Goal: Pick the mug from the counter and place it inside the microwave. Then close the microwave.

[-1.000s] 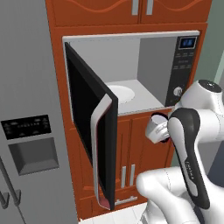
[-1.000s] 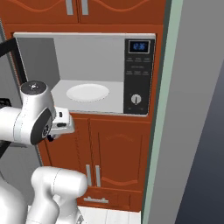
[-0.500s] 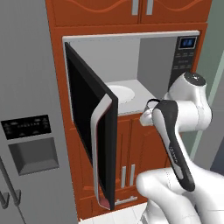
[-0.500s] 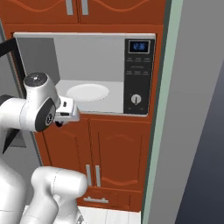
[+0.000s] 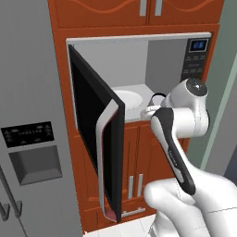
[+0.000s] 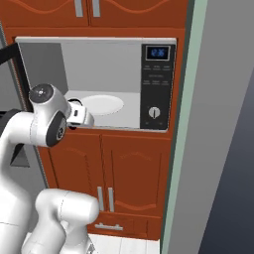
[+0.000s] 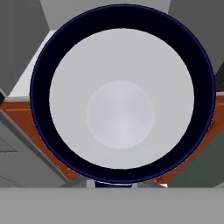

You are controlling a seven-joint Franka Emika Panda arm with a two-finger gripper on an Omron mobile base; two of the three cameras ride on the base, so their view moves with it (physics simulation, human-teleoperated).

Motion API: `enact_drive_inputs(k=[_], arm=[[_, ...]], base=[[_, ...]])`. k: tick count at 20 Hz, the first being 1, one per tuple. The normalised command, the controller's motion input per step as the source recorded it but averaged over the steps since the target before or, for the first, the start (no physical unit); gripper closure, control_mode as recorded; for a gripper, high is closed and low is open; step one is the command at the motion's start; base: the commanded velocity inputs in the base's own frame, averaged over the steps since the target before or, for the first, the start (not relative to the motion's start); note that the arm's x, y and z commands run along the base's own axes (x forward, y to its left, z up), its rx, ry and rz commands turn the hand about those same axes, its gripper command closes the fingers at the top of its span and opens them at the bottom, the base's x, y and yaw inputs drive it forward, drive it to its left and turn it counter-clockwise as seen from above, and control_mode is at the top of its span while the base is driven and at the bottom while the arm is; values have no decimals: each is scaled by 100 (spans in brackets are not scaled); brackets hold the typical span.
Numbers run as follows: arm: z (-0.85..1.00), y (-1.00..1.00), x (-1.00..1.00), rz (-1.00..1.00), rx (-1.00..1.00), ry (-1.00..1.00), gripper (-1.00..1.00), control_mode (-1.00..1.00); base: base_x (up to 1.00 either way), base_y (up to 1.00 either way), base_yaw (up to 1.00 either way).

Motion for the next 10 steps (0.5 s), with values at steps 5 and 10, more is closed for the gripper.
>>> enact_drive_inputs(k=[5, 10], arm=[[22, 0, 8, 3, 7, 7, 100, -100], [2, 0, 29, 2, 1, 16, 100, -100]], base=[[0, 0, 0], [0, 0, 0]])
